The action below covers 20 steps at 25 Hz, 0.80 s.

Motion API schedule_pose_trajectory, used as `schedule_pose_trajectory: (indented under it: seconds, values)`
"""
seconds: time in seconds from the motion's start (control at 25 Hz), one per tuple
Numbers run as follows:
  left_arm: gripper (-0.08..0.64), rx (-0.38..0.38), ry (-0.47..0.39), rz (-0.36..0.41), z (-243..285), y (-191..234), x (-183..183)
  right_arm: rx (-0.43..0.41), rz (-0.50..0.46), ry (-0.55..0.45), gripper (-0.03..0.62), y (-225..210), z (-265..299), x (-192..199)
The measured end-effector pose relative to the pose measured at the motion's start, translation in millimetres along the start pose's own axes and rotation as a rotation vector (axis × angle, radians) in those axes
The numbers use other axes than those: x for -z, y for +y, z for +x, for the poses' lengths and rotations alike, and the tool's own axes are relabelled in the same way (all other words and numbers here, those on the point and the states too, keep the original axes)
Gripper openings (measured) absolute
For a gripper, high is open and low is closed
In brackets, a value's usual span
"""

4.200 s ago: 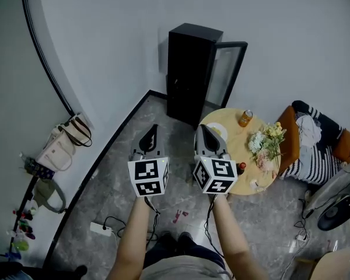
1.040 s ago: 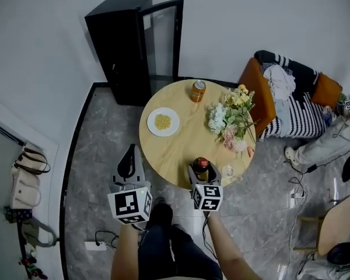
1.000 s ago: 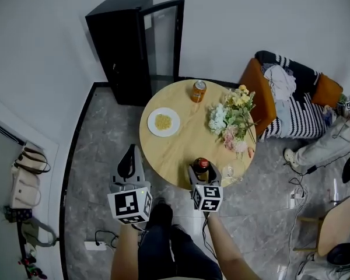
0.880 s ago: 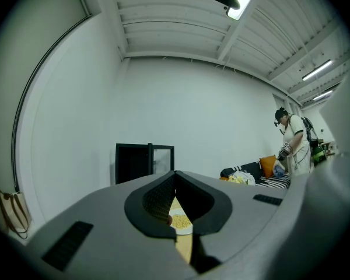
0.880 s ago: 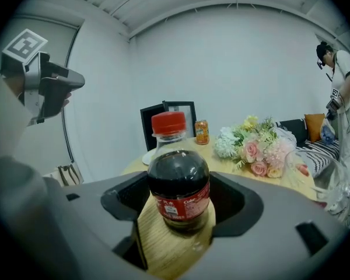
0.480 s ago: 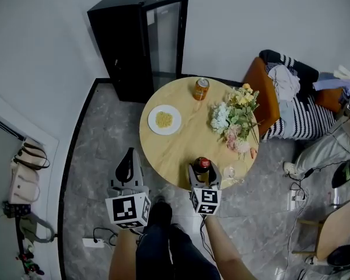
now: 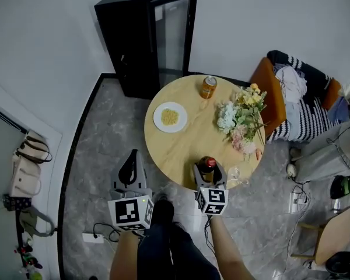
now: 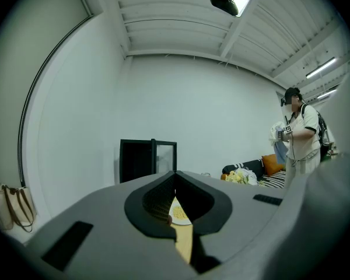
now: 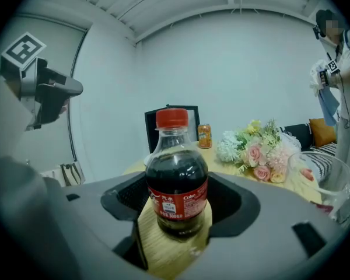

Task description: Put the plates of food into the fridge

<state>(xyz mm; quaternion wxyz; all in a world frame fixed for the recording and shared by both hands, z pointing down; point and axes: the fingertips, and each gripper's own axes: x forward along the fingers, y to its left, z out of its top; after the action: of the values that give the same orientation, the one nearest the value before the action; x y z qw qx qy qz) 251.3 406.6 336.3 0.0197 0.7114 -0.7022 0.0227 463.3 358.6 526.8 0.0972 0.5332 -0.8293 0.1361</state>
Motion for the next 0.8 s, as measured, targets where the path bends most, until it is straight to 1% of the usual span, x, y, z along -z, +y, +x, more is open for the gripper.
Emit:
schedule_pose_trajectory:
  seconds: [0.12,0.28,0.52,0.64,0.8]
  values:
    - [0.008,0.0,-0.001,0.004,0,0,0,-0.013,-0.001,-0.003,0.298,2,-1,-1]
    - [0.008,-0.006,-0.003,0.001,2,3,-2,-0.047,0.013,-0.028,0.298,14,-4,-23]
    - [0.008,-0.033,-0.015,-0.01,-4,12,-10,-0.13,-0.001,-0.113,0.298,42,-19,-80]
    - [0.008,-0.061,-0.023,-0.021,-12,20,-13,-0.175,0.003,-0.157,0.298,58,-26,-108]
    - [0.008,-0.108,-0.032,-0.039,-27,30,-18,-0.243,0.02,-0.181,0.298,83,-33,-139]
